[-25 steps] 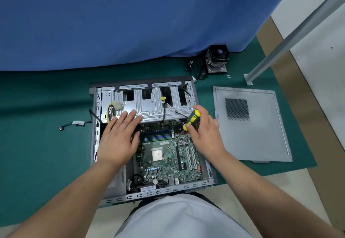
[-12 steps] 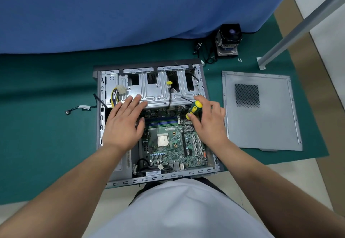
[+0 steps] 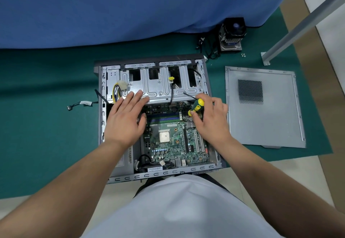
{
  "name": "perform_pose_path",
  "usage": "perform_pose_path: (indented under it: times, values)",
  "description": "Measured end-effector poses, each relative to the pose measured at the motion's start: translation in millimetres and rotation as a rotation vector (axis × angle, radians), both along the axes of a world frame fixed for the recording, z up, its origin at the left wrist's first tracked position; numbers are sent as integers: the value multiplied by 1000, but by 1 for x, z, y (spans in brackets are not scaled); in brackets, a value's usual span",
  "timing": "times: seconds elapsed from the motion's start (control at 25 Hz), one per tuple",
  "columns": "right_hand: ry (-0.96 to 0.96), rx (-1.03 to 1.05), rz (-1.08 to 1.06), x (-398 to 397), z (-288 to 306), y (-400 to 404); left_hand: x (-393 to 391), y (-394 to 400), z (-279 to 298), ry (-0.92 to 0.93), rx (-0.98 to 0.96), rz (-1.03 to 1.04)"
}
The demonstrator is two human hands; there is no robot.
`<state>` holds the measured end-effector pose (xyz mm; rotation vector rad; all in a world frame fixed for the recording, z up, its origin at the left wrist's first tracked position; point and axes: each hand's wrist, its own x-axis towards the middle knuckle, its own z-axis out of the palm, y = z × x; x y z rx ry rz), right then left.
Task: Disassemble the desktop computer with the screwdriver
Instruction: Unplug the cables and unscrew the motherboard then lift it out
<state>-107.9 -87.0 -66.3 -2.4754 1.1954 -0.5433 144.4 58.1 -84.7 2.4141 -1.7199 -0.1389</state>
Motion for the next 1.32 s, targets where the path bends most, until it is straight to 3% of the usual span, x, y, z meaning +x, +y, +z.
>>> perform_pose_path:
  times: [0.4,0.6,0.8,0.92,1.08,1.24,1.32]
  values:
    - [112,123,90,-3,26,-1,0,0,-1,8,-22,1]
    - [400,-44,100,8,47,-19,0,0,-2,-1,-22,3]
    - [519,-75,300,9,59,-27,1,0,-4,-1,-17,12]
    - [620,-152,243,8,64,-25,1,0,-5,-1,-22,15]
    - [600,-81,423,10,68,-27,0,0,-6,1,-25,16]
    - [620,-57,315,15,68,-23,0,0,-5,3,-28,18]
    - [584,7,425,17,69,-23,0,0,-4,4,-31,17]
